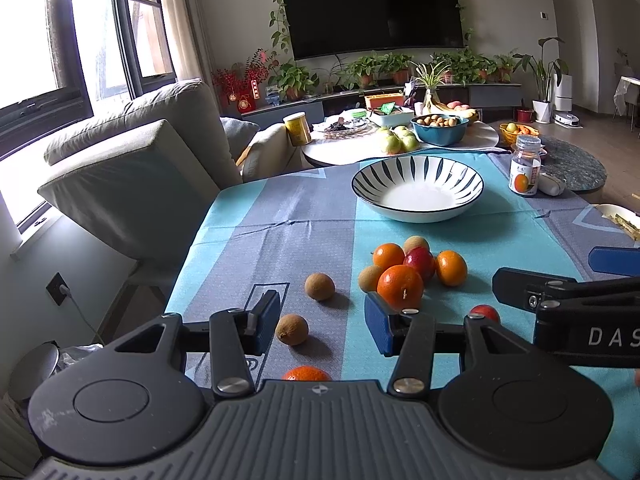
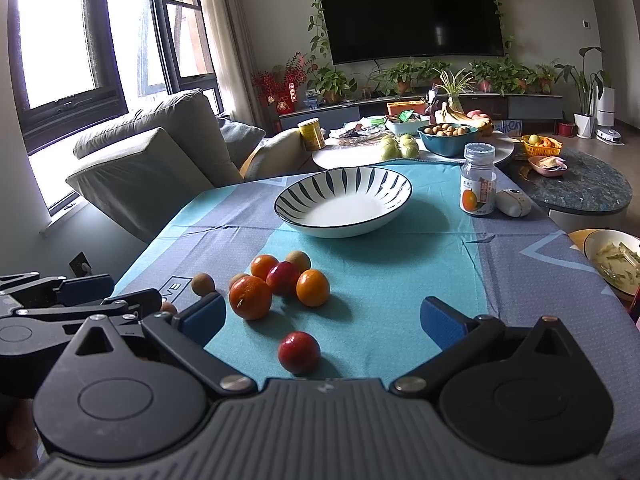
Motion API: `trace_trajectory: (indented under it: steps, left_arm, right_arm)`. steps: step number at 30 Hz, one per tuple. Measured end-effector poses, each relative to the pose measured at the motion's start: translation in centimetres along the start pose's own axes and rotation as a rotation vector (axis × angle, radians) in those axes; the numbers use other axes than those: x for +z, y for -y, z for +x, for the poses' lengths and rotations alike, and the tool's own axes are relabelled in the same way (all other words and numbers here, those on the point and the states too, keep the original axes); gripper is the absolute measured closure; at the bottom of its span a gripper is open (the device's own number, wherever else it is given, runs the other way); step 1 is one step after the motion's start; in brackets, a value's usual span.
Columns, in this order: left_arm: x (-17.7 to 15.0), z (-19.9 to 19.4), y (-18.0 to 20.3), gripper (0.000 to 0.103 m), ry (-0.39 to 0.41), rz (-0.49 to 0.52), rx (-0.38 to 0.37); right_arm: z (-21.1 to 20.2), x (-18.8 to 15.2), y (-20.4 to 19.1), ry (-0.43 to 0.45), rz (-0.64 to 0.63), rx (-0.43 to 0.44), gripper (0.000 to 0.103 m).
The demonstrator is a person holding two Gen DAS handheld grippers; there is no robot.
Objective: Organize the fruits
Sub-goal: 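Grasp the large orange with the left gripper while the right gripper approaches the red plum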
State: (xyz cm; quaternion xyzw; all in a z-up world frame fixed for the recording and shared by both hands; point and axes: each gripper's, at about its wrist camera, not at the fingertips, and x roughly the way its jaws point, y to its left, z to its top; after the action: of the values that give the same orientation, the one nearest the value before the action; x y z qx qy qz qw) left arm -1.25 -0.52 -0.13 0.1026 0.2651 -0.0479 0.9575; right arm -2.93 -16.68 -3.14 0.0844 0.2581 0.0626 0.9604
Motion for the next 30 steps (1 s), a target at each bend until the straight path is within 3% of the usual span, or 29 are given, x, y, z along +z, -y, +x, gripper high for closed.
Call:
trace_trajectory:
  steps: [13,30]
  left_arm:
    - [-0.9,-0.1,-0.2,0.058,0.003,0.015,-0.013]
    - [-3.9,0.2,-1.0,0.058,-0.052,0.016,-0.021]
  right_arm:
    - [-0.3,0.1,0.4,-0.008,0.001,-0.012,0.024]
    - [0.1,-0.6,-0.1,-0.025,-0.008,-0.023,0.024]
